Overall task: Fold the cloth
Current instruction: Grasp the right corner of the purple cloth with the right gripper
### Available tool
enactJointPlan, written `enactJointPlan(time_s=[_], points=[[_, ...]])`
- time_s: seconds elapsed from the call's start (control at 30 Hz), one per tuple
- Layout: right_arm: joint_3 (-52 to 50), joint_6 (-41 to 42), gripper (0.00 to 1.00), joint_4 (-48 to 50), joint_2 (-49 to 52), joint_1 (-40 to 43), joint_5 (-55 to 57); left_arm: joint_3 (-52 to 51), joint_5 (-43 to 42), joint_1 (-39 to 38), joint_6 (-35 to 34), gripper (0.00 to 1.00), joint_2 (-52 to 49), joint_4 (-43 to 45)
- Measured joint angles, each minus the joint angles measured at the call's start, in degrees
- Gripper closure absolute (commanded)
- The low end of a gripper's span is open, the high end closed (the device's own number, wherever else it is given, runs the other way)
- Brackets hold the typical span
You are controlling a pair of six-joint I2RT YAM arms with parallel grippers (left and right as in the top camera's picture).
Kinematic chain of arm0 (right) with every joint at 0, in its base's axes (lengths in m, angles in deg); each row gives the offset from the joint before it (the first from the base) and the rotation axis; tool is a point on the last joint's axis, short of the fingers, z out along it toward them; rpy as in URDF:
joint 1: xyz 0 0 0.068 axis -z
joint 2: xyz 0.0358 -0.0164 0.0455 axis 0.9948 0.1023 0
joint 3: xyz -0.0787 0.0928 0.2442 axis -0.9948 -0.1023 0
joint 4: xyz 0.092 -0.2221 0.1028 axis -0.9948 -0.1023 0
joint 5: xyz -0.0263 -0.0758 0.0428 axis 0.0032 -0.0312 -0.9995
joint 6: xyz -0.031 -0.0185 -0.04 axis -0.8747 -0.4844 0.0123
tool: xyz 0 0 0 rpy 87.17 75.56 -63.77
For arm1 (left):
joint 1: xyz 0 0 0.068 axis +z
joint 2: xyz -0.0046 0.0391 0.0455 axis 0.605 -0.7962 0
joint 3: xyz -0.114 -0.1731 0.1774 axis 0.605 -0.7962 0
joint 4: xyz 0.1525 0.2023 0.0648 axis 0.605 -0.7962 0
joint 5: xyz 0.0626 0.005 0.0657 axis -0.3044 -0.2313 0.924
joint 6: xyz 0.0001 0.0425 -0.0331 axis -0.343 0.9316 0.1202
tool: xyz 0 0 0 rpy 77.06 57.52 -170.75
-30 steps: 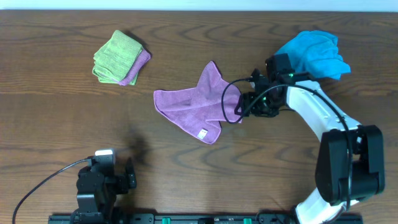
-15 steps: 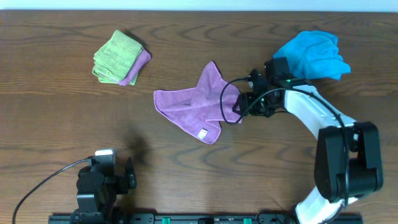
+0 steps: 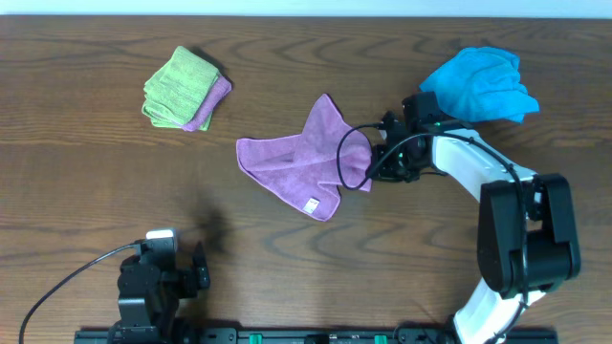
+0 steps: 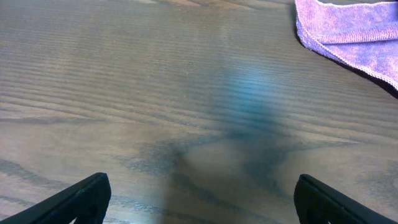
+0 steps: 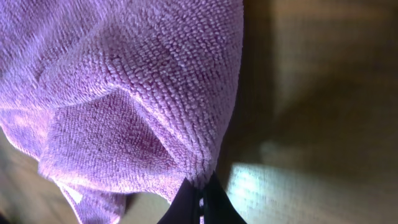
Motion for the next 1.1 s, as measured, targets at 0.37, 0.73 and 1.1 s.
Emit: enactJointPlan(time_s=[0.37,0.73,1.1], points=[[19.7,-4.8,0.52,-11.4,-5.8,-0.4,0.6,0.0,0.0,0.0,0.0,0.05,0.0,0.0],[24.2,-6.1,0.24,-15.6,-7.7,-4.8,11.0,0.0,0.0,0.0,0.0,0.05,0.0,0.0],[11.5,0.4,0.26,-6.5,-7.0,5.8,15.7,-1.1,-1.9,0.0,-1.9,0.05,0.0,5.2]])
